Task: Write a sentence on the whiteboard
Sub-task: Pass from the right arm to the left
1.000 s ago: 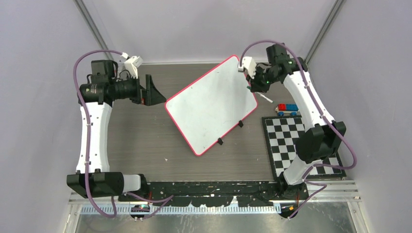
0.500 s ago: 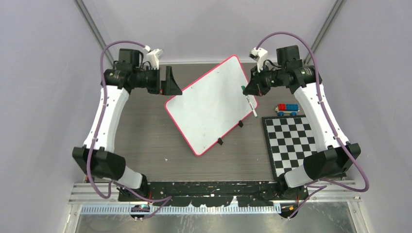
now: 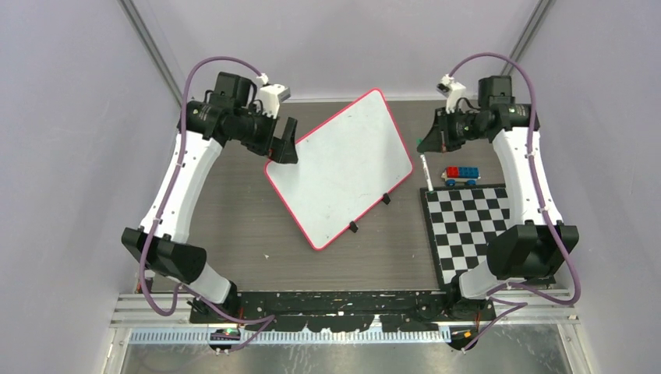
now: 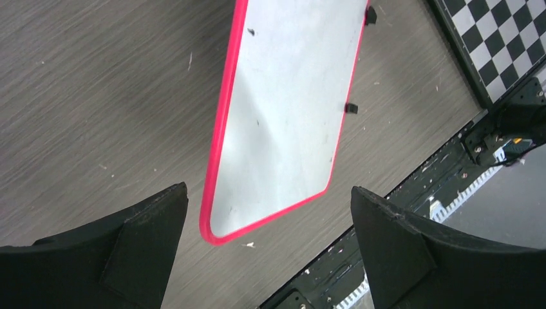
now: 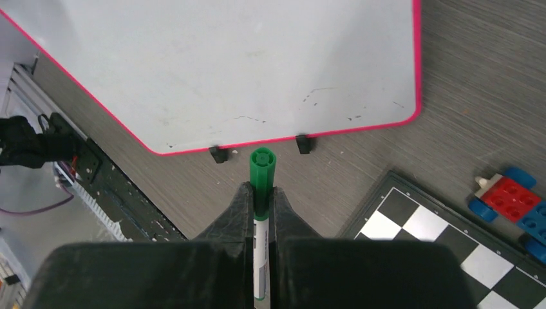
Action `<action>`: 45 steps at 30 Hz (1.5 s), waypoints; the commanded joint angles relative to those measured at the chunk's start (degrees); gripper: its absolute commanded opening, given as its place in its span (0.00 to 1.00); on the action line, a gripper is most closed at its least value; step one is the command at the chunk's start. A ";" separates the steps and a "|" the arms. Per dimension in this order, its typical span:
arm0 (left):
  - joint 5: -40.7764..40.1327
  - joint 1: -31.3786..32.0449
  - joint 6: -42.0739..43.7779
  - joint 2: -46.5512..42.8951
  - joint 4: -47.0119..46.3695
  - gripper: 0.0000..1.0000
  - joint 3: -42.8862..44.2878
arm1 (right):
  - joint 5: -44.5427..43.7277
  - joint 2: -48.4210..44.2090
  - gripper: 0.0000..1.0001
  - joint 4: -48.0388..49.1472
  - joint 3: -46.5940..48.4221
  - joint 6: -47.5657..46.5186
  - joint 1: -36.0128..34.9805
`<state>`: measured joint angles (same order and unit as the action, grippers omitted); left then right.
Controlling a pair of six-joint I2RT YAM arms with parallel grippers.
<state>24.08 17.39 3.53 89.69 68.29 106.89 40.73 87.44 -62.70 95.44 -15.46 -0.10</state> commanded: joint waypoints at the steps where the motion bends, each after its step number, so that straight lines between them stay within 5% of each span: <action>1: 0.21 -0.34 2.77 -4.52 3.47 1.00 -1.95 | 3.77 -0.69 0.00 1.33 1.77 3.06 2.03; 10: 16.79 -0.33 -2.43 -13.41 -4.33 1.00 -8.18 | 10.50 -1.35 0.00 16.82 0.90 22.77 -4.68; 22: 26.76 3.01 -26.02 -17.42 -41.88 0.89 -25.72 | 11.39 1.77 0.00 40.37 2.65 46.89 -18.08; 34: 32.88 6.52 -40.65 -14.36 -55.72 0.81 -27.73 | 12.00 3.31 0.00 49.20 2.74 53.13 -26.07; 39: 32.71 6.52 -47.12 -12.66 -62.33 0.61 -28.24 | 12.27 3.77 0.00 49.65 2.14 53.31 -28.02; 45: 32.95 6.52 -54.79 -11.56 -71.14 0.12 -32.33 | 12.44 4.91 0.00 51.02 4.21 54.80 -28.14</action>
<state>55.48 23.77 -44.82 77.69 6.35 76.03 52.60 91.85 -15.35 96.16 37.78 -28.12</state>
